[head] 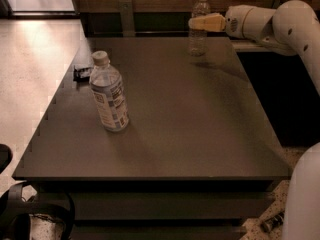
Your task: Move water bottle near blue plastic bottle
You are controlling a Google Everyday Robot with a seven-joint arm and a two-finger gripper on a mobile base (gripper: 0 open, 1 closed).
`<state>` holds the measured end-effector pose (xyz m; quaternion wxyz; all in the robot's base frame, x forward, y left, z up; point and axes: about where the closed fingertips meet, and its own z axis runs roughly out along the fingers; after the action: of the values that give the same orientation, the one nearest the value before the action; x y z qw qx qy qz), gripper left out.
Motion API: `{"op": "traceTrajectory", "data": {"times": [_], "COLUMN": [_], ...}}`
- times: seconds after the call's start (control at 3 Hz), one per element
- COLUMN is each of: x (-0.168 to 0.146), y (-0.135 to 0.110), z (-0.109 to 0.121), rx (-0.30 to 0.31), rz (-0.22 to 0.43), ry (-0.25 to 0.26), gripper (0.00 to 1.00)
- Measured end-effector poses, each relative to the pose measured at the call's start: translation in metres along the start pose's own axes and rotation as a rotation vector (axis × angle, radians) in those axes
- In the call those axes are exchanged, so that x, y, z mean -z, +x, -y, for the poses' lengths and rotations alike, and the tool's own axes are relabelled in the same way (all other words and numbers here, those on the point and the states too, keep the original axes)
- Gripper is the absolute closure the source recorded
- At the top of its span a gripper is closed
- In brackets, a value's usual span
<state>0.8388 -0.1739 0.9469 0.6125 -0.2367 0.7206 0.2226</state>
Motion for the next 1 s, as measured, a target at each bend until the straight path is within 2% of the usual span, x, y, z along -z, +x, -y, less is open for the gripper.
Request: {"op": "traceTrajectory", "data": {"times": [0.67, 1.0], "x": [-0.033, -0.037], "y": [0.02, 0.021], "z": [-0.013, -0.016], "rx": [-0.014, -0.015], "rz": [0.019, 0.018], "ry": [-0.06, -0.066], "gripper": [0.0, 0.23]}}
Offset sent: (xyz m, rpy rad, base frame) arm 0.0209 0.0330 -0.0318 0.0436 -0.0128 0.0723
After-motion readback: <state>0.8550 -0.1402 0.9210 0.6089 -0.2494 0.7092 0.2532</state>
